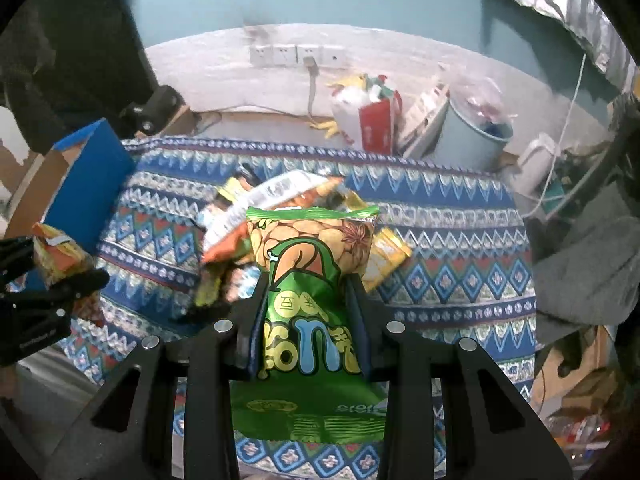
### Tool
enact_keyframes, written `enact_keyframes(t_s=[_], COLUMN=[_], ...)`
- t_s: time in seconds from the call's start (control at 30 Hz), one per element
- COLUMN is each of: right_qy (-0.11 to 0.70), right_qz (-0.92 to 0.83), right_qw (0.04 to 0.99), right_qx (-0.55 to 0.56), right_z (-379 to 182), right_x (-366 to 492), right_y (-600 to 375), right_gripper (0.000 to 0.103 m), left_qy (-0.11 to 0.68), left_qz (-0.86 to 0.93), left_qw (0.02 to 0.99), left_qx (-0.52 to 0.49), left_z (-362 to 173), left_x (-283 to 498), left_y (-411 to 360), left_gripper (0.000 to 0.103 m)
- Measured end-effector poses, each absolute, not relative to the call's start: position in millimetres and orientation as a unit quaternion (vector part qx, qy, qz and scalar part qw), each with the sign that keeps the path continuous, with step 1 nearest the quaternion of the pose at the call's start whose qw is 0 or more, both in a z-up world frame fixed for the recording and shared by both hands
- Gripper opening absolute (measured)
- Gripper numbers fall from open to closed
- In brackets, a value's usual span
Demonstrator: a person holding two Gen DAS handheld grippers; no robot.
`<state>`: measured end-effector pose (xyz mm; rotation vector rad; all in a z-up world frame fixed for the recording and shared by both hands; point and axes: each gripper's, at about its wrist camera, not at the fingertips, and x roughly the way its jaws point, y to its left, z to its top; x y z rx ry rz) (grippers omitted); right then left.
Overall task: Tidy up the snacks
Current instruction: 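Carry both bags to the box and release them inside with both tools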
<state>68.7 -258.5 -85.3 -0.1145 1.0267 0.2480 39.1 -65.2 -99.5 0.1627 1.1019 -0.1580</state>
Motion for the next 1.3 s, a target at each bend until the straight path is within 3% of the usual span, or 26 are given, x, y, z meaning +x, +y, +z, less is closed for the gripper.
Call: enact_keyframes(t_s=[1.3], right_qy=[0.441], right_qz=[0.229], right_qw=[0.864], right_qx=[-0.083], right_z=[-41], right_x=[81], right_y=[-114], right_gripper=[0.034], left_qy=[0.483], left_qz=[-0.019], left_qw=[0.875], left_qx=[0.010], left_z=[-52], left_x=[29], left_y=[52], left_gripper=[0.040])
